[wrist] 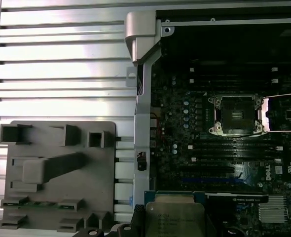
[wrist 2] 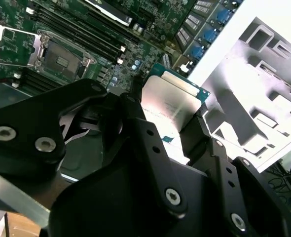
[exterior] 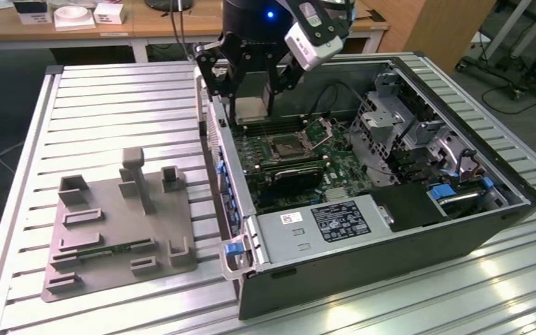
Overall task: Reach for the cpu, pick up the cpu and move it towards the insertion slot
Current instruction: 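Pick up the cpu and move it towards the insertion slot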
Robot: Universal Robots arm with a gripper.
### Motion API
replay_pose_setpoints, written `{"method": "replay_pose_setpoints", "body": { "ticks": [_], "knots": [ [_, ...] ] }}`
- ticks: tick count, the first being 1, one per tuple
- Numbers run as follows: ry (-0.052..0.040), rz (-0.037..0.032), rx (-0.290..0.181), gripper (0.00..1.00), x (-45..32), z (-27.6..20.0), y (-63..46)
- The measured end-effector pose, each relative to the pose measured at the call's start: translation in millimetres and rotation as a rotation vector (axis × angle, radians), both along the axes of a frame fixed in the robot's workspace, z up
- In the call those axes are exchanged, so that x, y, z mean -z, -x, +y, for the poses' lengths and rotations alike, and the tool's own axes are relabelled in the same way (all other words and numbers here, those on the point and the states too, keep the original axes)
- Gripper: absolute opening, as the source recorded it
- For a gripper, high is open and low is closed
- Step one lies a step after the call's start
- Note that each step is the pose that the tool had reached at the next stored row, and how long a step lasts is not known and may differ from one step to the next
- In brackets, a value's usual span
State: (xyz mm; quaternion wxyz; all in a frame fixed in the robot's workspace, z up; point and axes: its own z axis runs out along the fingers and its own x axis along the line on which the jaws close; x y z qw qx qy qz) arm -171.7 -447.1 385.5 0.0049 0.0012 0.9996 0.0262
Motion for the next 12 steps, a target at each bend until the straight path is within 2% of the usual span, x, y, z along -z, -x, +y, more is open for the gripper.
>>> {"method": "replay_pose_setpoints", "body": {
  "ticks": [12],
  "knots": [
    [0.0000, 0.0000, 0.000, 0.55, 0.0, 0.0, -14.1]
  ]
}}
